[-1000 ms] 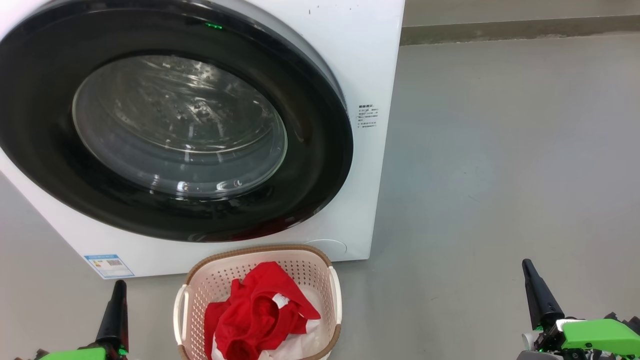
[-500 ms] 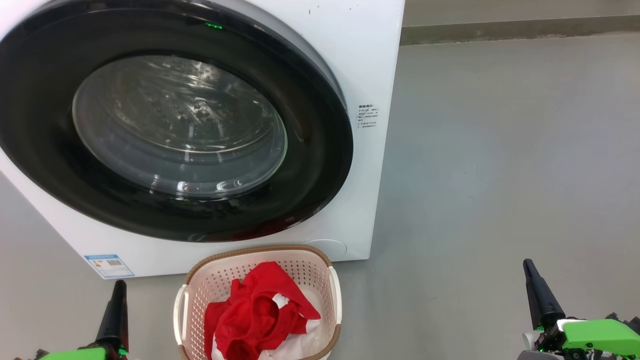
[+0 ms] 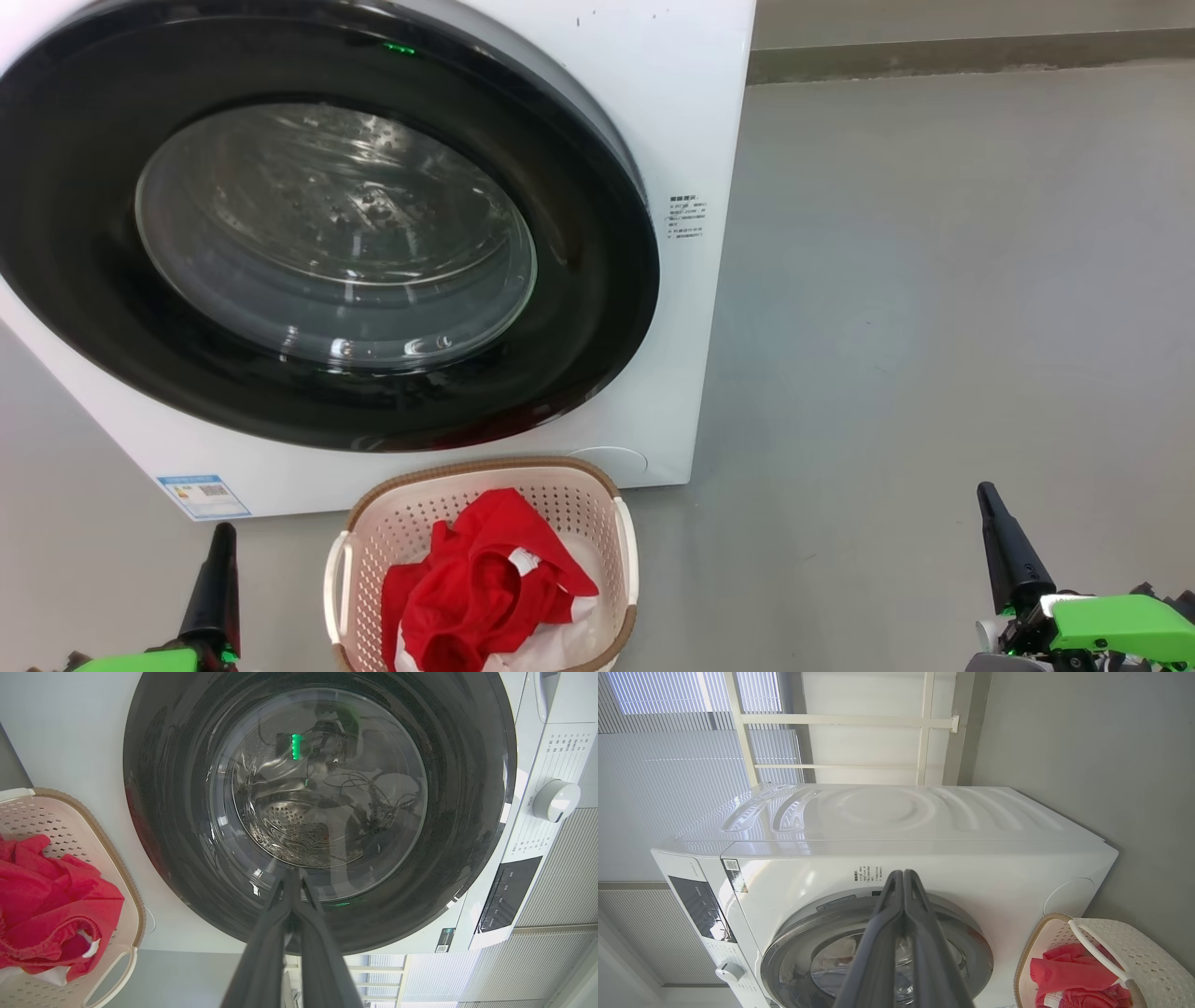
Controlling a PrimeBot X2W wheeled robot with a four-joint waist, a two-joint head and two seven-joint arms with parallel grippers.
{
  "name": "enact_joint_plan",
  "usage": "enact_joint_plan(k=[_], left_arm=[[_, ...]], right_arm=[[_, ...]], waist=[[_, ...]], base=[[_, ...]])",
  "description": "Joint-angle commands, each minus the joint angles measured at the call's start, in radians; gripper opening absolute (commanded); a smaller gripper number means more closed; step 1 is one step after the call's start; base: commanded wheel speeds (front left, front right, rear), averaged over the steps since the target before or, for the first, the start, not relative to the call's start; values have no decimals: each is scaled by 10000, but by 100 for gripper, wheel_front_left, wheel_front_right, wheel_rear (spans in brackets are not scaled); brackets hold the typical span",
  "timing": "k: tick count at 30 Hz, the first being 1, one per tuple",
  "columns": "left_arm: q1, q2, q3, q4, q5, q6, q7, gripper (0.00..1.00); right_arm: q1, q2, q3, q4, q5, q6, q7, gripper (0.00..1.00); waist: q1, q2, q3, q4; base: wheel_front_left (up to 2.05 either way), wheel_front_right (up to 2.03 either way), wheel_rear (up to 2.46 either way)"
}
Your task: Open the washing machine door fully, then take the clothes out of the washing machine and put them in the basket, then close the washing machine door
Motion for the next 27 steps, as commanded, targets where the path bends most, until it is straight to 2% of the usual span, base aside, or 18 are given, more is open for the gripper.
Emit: enact_joint_plan(k=[1, 27], left_arm=[[-386, 162, 261, -194, -36, -33, 73, 0], [-386, 162, 260, -194, -36, -33, 72, 0]], right_arm=[[-413, -17, 237, -301, -3, -11, 60, 0], [-415, -6, 220, -301, -17, -11, 73, 0]], waist=[[0, -1, 0, 0], [0, -1, 0, 0]], base=[[0, 0, 0], [0, 0, 0]])
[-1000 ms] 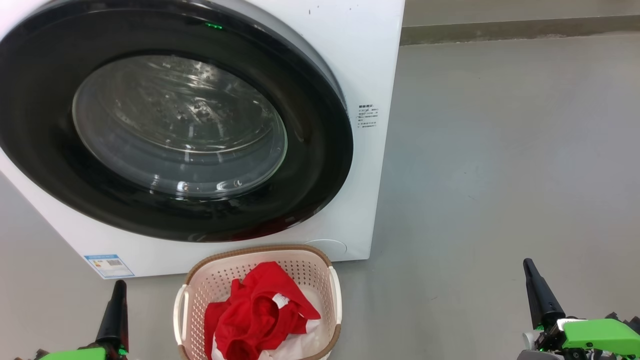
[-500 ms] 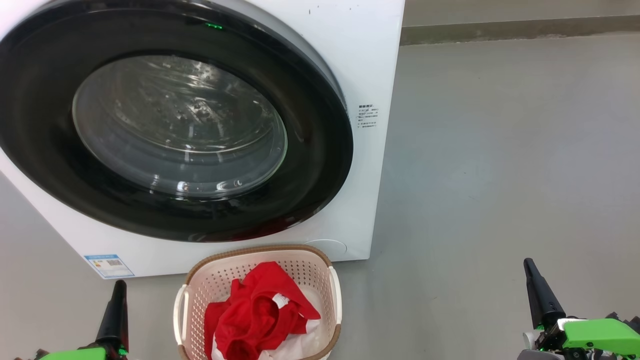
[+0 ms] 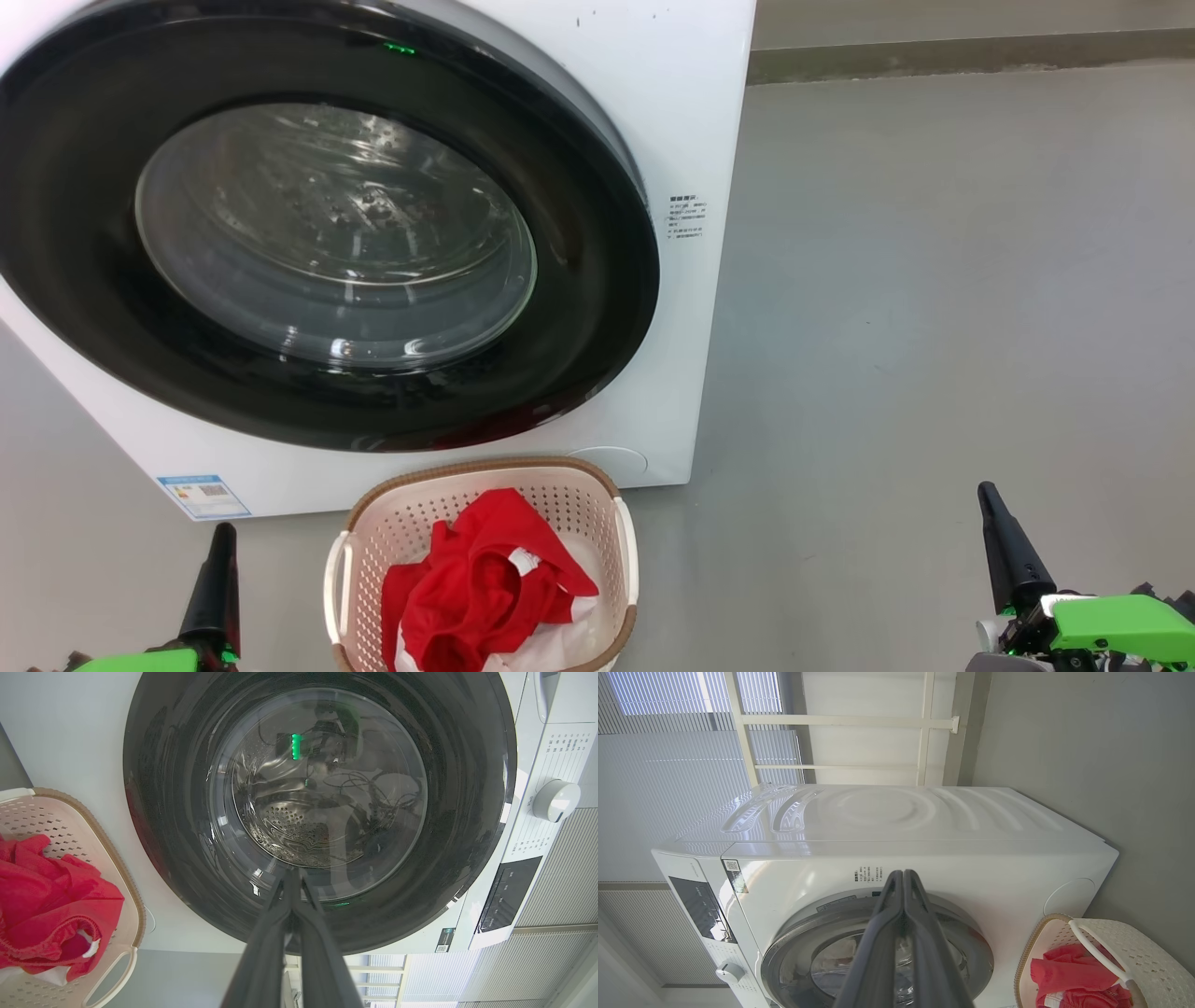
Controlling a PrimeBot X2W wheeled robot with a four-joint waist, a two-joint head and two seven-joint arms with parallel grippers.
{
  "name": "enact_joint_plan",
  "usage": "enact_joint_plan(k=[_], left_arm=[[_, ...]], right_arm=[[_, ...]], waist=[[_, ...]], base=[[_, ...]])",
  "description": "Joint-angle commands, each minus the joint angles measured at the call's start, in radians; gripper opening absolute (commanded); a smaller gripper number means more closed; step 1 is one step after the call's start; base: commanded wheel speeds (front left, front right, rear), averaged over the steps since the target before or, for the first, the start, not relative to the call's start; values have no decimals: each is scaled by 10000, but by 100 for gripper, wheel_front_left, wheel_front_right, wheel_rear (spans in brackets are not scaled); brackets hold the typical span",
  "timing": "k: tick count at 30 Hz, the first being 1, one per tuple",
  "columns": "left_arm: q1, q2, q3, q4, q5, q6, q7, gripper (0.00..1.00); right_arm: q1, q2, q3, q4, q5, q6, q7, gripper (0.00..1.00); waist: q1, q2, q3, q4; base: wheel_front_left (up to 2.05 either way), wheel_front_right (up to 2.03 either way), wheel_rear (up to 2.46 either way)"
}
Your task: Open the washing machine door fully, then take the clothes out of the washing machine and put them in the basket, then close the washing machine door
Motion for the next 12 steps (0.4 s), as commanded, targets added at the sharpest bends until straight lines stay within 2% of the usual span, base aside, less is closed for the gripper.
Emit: enact_joint_plan(k=[1, 12], left_arm=[[-386, 162, 262, -194, -36, -33, 72, 0], [-386, 162, 262, -194, -36, -33, 72, 0]], right_arm=[[-411, -15, 239, -300, -17, -11, 72, 0], [-412, -12, 234, -300, -21, -11, 75, 0]], waist=[[0, 0, 0, 0], [0, 0, 0, 0]], base=[[0, 0, 0], [0, 0, 0]])
